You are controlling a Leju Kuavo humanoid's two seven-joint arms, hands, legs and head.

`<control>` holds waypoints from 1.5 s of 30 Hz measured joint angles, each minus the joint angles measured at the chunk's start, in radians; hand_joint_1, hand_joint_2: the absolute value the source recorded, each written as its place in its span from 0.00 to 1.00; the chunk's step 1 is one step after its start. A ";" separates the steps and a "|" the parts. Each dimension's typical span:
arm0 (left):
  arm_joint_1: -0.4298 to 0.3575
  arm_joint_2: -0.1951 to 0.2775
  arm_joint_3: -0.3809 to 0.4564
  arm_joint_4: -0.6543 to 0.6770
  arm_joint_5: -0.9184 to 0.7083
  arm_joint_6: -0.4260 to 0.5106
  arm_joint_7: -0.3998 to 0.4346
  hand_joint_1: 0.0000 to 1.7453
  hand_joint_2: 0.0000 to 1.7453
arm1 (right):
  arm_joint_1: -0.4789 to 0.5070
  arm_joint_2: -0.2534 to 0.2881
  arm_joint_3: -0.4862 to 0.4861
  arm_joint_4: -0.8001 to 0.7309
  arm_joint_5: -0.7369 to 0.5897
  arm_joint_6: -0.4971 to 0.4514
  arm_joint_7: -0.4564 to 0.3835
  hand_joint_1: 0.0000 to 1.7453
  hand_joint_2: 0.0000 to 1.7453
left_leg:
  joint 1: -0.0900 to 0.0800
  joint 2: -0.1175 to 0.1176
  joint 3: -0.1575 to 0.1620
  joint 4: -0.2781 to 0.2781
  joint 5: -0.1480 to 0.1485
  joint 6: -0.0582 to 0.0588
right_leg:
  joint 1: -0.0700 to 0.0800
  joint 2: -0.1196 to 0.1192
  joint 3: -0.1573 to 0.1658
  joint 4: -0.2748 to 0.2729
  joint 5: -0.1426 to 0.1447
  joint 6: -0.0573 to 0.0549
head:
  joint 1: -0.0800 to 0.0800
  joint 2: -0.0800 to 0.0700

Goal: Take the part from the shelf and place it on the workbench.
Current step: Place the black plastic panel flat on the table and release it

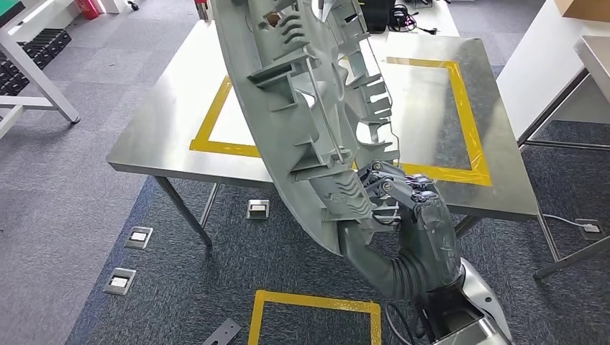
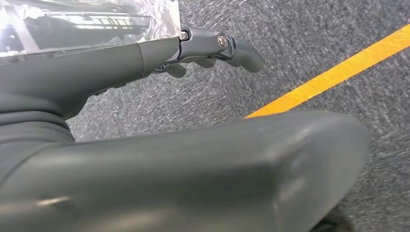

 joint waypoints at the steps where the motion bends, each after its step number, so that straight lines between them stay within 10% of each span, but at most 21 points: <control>1: 0.000 0.000 0.000 0.000 0.000 0.001 -0.001 0.00 1.00 | 0.001 0.000 0.001 -0.001 0.002 -0.001 0.002 1.00 1.00 | -0.001 0.000 0.025 -0.057 0.024 0.001 | 0.001 0.001 0.001 0.006 -0.005 0.005 | -0.001 0.000; 7: 0.000 0.001 0.001 0.000 -0.003 -0.001 0.002 0.00 1.00 | 0.003 0.000 0.004 -0.011 0.006 -0.003 0.006 1.00 1.00 | -0.003 -0.001 0.058 -0.129 0.029 0.045 | 0.002 0.000 -0.014 0.030 -0.023 0.037 | 0.002 0.000; 11: -0.004 0.002 0.002 0.000 -0.004 -0.001 0.002 0.00 1.00 | 0.004 -0.001 0.004 -0.014 0.005 -0.003 0.008 1.00 1.00 | -0.001 -0.001 0.060 -0.131 0.028 0.060 | -0.001 -0.001 -0.124 0.247 -0.117 0.049 | 0.013 0.000; 13: -0.004 0.002 0.002 0.000 -0.004 -0.002 0.003 0.00 1.00 | 0.005 -0.002 0.004 -0.014 0.005 -0.003 0.009 1.00 1.00 | -0.003 -0.001 0.063 -0.131 0.025 0.062 | -0.001 -0.001 -0.152 0.283 -0.104 0.047 | 0.015 0.000; 17: -0.006 0.000 0.002 0.000 -0.006 -0.002 0.003 0.00 1.00 | 0.004 -0.002 0.004 -0.014 0.005 -0.003 0.009 1.00 1.00 | -0.008 -0.005 0.072 -0.131 0.016 0.054 | 0.007 -0.001 -0.052 0.054 0.017 0.023 | 0.016 0.000; 22: -0.008 -0.001 0.002 0.000 -0.012 -0.001 0.006 0.00 1.00 | 0.004 -0.002 0.003 -0.015 0.005 -0.004 0.010 1.00 1.00 | -0.006 -0.003 0.067 -0.124 0.002 0.027 | 0.009 0.000 -0.028 0.000 0.016 0.005 | 0.017 0.000; 27: -0.008 0.000 0.002 0.000 -0.015 -0.001 0.008 0.00 1.00 | 0.005 -0.002 0.004 -0.015 0.005 -0.003 0.009 1.00 1.00 | -0.003 -0.001 -0.045 0.127 -0.108 0.011 | 0.004 -0.003 -0.011 -0.009 0.012 -0.008 | 0.005 0.000; 29: -0.008 0.002 0.002 0.000 -0.015 -0.001 0.008 0.00 1.00 | 0.007 -0.002 0.004 -0.015 0.005 -0.003 0.009 1.00 1.00 | -0.002 -0.001 -0.043 0.107 -0.065 0.007 | 0.003 -0.001 -0.006 -0.006 0.006 -0.006 | 0.003 0.000; 32: -0.010 0.004 0.002 0.000 -0.017 -0.001 0.008 0.00 1.00 | 0.008 -0.002 0.005 -0.015 0.005 -0.003 0.009 1.00 1.00 | -0.002 0.000 0.034 -0.071 0.028 0.011 | 0.004 0.001 0.001 0.006 -0.007 0.006 | -0.002 0.000; 38: -0.012 0.004 0.001 -0.001 -0.019 -0.002 0.010 0.00 1.00 | 0.008 -0.002 0.004 -0.016 0.005 -0.003 0.009 1.00 1.00 | -0.001 -0.001 0.059 -0.132 0.029 0.048 | 0.005 0.000 -0.021 0.040 -0.031 0.036 | 0.003 0.000; 42: -0.013 0.005 0.001 -0.001 -0.019 -0.002 0.010 0.00 1.00 | 0.009 -0.003 0.004 -0.016 0.005 -0.003 0.009 1.00 1.00 | -0.001 -0.001 0.062 -0.133 0.026 0.059 | 0.000 -0.001 -0.139 0.270 -0.122 0.048 | 0.015 0.000; 45: -0.013 0.004 0.001 -0.002 -0.019 -0.002 0.010 0.00 1.00 | 0.009 -0.003 0.004 -0.016 0.005 -0.003 0.009 1.00 1.00 | -0.004 -0.003 0.070 -0.133 0.021 0.059 | 0.001 -0.001 -0.126 0.217 -0.052 0.039 | 0.017 0.000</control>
